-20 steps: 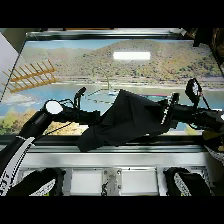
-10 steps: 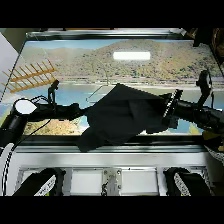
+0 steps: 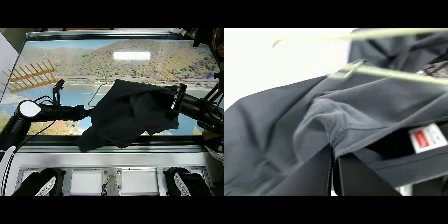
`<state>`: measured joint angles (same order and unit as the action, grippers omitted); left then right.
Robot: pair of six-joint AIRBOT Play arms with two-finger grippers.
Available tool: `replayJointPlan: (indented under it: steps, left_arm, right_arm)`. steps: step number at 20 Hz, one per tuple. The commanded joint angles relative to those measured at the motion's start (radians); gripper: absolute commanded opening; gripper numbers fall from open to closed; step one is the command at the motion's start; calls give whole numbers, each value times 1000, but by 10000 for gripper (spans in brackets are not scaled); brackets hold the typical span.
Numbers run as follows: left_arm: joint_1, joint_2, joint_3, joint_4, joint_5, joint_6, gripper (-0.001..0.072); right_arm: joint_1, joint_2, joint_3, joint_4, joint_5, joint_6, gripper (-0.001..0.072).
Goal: Fold the clothes and pants, and hang the long-sleeved shirts on hangers.
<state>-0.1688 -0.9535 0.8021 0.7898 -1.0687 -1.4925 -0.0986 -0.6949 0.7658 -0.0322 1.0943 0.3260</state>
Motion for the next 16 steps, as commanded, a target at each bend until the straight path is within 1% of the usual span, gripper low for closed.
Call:
replayJointPlan:
  steps: [1, 6, 9, 12, 16]
  left_arm:
    - [-22, 1, 2, -58, 37, 4, 10]
    - [-21, 1, 2, -61, 24, 3, 10]
    - [-22, 1, 2, -61, 10, 3, 10]
    - [-22, 1, 2, -64, 3, 3, 10]
    - [-27, 1, 2, -140, 4, 24, 10]
  right_arm:
    - [0, 0, 0, 38, 1, -8, 6]
    - [0, -6, 0, 42, 1, -7, 7]
    - [2, -28, -9, 86, -34, -8, 6]
    - [3, -57, -31, 188, -51, -63, 6]
    - [34, -107, -40, 304, -52, -132, 6]
